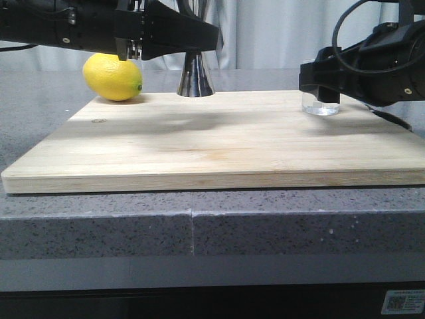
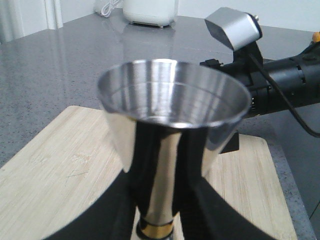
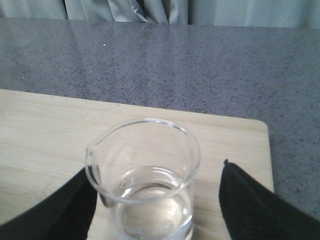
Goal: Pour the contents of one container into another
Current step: 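Close the right gripper around the glass beaker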
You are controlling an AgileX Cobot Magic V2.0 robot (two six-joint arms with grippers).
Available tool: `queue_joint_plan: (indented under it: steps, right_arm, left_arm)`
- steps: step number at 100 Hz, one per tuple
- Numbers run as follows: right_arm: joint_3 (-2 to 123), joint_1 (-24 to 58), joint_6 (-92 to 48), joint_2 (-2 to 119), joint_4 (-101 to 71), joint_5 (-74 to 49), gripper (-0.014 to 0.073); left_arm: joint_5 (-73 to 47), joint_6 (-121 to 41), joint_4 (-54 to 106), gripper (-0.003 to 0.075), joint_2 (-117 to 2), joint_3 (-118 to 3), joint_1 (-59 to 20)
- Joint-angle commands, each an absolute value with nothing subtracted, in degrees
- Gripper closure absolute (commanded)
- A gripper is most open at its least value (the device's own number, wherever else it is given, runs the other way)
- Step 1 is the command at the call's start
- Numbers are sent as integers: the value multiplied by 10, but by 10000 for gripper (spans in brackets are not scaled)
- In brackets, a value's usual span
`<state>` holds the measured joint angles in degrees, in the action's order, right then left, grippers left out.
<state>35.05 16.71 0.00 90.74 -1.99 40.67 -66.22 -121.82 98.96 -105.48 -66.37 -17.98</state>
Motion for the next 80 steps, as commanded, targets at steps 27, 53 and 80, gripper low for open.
queue_joint_plan:
  steps: [27, 53, 80]
  right_arm:
    - [368, 173, 0, 890, 0, 454, 210]
    - [368, 173, 0, 890, 0, 454, 210]
    - [368, 173, 0, 890, 0, 454, 210]
  left_arm:
    - [-724, -1213, 1026, 554, -1025, -680, -185]
    - [-724, -1213, 1026, 554, -1025, -680, -185]
    - [-724, -1213, 1026, 554, -1025, -680, -185]
